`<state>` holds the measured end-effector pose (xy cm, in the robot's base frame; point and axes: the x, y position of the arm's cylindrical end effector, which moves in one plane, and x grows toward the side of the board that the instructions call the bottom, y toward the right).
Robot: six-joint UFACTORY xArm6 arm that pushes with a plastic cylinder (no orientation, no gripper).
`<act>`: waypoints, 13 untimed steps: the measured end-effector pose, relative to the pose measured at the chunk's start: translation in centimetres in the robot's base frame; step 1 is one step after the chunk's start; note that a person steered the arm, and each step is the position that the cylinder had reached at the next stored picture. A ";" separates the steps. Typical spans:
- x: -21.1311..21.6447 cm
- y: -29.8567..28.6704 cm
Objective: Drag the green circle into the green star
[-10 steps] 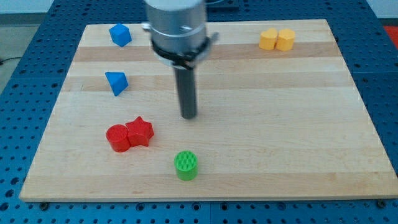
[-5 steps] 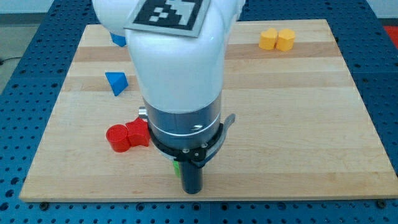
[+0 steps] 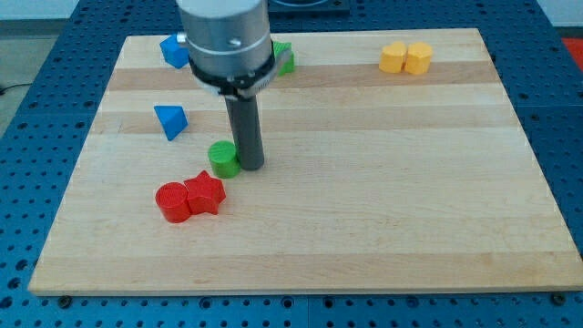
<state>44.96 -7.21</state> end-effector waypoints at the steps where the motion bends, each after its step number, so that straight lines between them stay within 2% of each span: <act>1: -0.3 0.2; 2: 1.8 0.9; 4: 2.1 0.2; 6: 0.3 -5.4; 8: 2.9 -6.3; 9: 2.9 -9.1; 10: 0.9 -12.0; 11: -1.4 -11.8; 13: -3.3 -10.4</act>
<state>41.65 -17.63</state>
